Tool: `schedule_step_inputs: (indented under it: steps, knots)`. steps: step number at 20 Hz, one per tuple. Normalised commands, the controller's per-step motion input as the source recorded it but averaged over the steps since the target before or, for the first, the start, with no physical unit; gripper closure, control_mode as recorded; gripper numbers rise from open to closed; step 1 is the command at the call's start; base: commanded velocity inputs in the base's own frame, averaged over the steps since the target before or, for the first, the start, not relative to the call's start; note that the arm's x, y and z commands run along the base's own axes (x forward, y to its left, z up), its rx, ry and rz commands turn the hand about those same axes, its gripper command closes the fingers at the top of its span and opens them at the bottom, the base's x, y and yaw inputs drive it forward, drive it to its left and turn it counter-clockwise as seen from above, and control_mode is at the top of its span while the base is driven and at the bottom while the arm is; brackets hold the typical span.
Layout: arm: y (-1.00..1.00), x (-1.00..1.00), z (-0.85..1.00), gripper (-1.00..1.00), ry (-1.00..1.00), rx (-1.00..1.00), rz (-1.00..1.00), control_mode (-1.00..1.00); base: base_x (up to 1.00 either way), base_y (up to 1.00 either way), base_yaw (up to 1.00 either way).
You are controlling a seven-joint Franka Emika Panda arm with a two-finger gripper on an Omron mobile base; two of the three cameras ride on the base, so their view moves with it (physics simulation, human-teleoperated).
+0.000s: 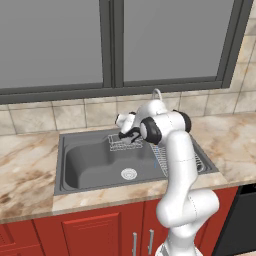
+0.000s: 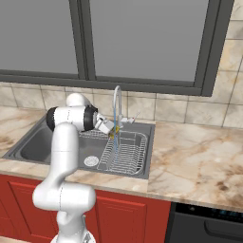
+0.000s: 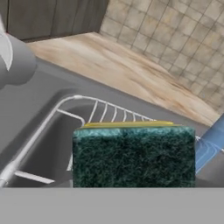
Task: Soak the sponge with water for a few seconds and then drop it inside the sink.
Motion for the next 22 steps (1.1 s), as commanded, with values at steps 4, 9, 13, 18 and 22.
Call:
schedule_step_inputs:
  steps: [4,9,13,18,22]
  knots:
    - [-0.08,-0.23,0.0,1.0,0.0,0.0,-0.03,-1.0,0.0,0.0,0.0]
    - [-0.05,-0.25,0.0,1.0,0.0,0.0,-0.02,-1.0,0.0,0.0,0.0]
    - [-0.01,-0.23,0.0,1.0,0.0,0.0,0.0,-1.0,0.0,0.0,0.0]
    - [0.0,-0.25,0.0,1.0,0.0,0.0,0.0,-1.0,0.0,0.0,0.0]
    - [0.0,-0.01,0.01,1.0,0.0,0.0,0.0,-1.0,0.0,0.0,0.0]
